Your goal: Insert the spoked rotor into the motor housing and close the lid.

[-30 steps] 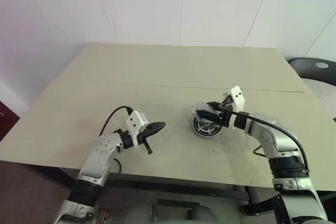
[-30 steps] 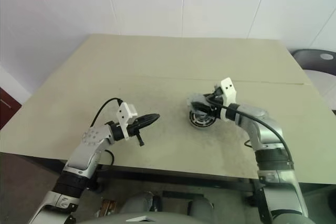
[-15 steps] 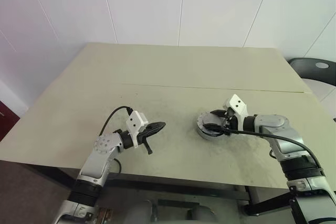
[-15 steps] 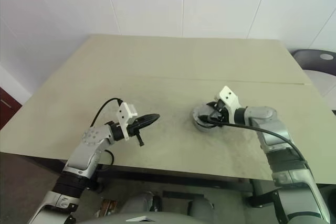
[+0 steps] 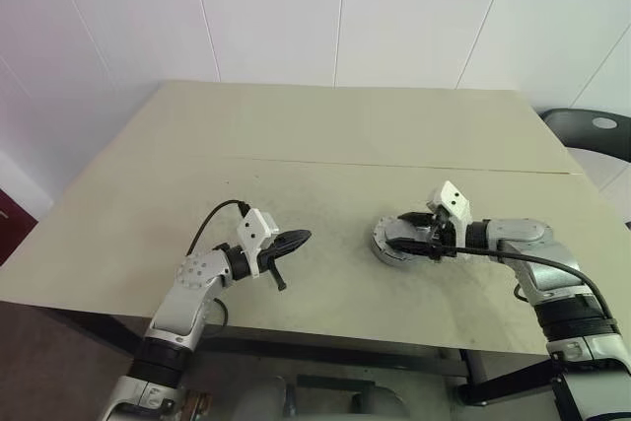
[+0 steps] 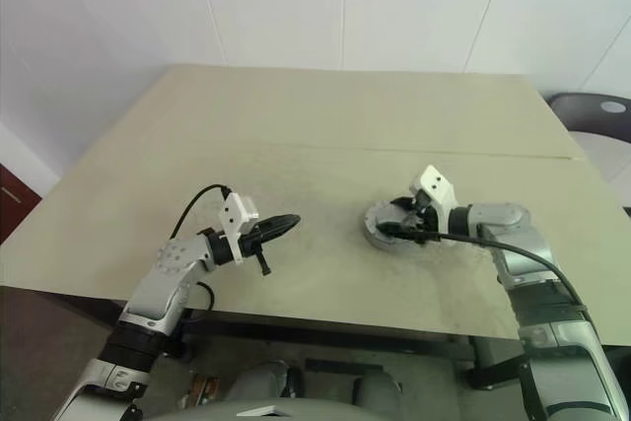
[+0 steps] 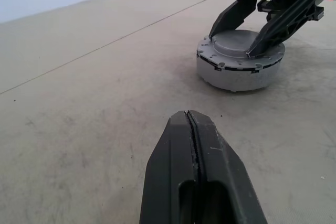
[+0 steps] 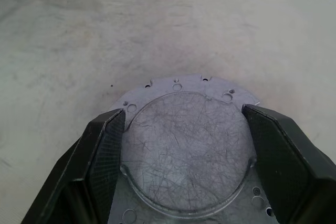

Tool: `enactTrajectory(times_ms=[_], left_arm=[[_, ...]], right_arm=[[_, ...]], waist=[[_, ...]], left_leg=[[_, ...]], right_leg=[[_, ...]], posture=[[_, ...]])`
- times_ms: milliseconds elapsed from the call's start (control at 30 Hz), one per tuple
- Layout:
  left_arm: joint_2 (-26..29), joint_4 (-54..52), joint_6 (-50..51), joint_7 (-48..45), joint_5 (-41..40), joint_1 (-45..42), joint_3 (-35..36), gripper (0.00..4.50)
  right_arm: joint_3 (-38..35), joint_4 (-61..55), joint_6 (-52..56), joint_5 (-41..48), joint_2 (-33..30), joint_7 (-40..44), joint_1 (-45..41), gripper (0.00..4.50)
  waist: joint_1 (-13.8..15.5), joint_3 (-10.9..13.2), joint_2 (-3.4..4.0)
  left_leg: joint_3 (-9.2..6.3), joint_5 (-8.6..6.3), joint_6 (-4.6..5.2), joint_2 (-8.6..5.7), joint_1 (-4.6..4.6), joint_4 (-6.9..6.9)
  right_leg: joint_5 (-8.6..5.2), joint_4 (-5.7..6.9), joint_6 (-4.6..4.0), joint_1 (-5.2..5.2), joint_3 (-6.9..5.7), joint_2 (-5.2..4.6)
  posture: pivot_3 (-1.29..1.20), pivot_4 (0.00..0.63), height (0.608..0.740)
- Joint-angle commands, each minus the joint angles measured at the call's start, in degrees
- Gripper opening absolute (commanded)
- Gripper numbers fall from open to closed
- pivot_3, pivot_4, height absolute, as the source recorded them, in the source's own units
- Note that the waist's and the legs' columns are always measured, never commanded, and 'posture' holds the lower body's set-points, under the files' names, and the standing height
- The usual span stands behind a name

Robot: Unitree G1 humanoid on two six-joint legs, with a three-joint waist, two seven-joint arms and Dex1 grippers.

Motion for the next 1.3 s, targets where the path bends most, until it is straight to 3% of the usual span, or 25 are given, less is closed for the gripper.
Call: enactTrajectory(times_ms=[33,333,633,767,900,1300], left_arm=[[0.2,-0.9,-1.1,-0.1,0.3,-0.8,0.0,0.0],[0.2,-1.1,-1.2,0.2,0.3,-0.7,-0.2,0.0],[-0.4,-0.6,-1.3,0.1,0.4,-1.5,-0.8,0.0],[-1.2,-0.1,-1.3,0.2,0.5,-2.6,-1.4,0.0],[-1.3,0.3,-1.5,0.1,0.6,-2.7,-1.4,0.0],[-1.2,0.8,-2.0,0.2,0.7,-2.6,-1.3,0.0]], right_arm=[[0.6,1.7,-1.1,-2.7,-1.1,-1.1,-0.3,3.2],[-1.3,4.5,-0.3,-0.7,1.4,-3.0,-1.3,3.2],[1.0,5.2,0.1,-2.0,0.1,-0.5,1.4,3.2],[-3.6,4.1,4.7,4.0,3.5,-1.6,0.1,3.2],[-3.3,2.0,5.5,4.5,3.8,-0.5,1.7,3.2],[-1.1,5.0,-0.3,-1.1,3.8,-4.8,1.9,3.2]], waist=[[0.0,0.0,-0.01],[-0.1,0.0,-0.01],[0.1,0.0,-0.06],[0.0,0.0,-0.09],[-0.1,-0.1,-0.08],[-0.1,-0.1,-0.17]], left_leg=[[0.0,0.0,0.0,0.0,0.03,0.01],[0.0,0.0,0.0,0.01,0.24,0.01],[-0.01,0.0,0.0,0.0,0.32,0.0],[-0.01,0.0,0.0,0.0,0.31,-0.03],[-0.01,0.0,0.0,0.01,0.31,-0.05],[-0.01,-0.01,0.0,0.01,0.36,-0.05]], right_leg=[[0.01,0.0,-0.01,0.04,0.0,0.0],[0.04,-0.02,-0.04,0.24,0.0,0.0],[0.04,-0.07,-0.04,0.31,0.0,0.0],[0.05,-0.13,-0.04,0.31,0.0,0.0],[0.05,-0.09,-0.03,0.29,0.0,0.0],[0.05,-0.12,-0.04,0.34,0.0,0.0]], posture=[[0.0,0.0,0.74],[0.0,0.0,0.74],[0.0,0.0,0.74],[0.0,0.0,0.74],[0.0,0.0,0.74],[0.0,0.0,0.74]])
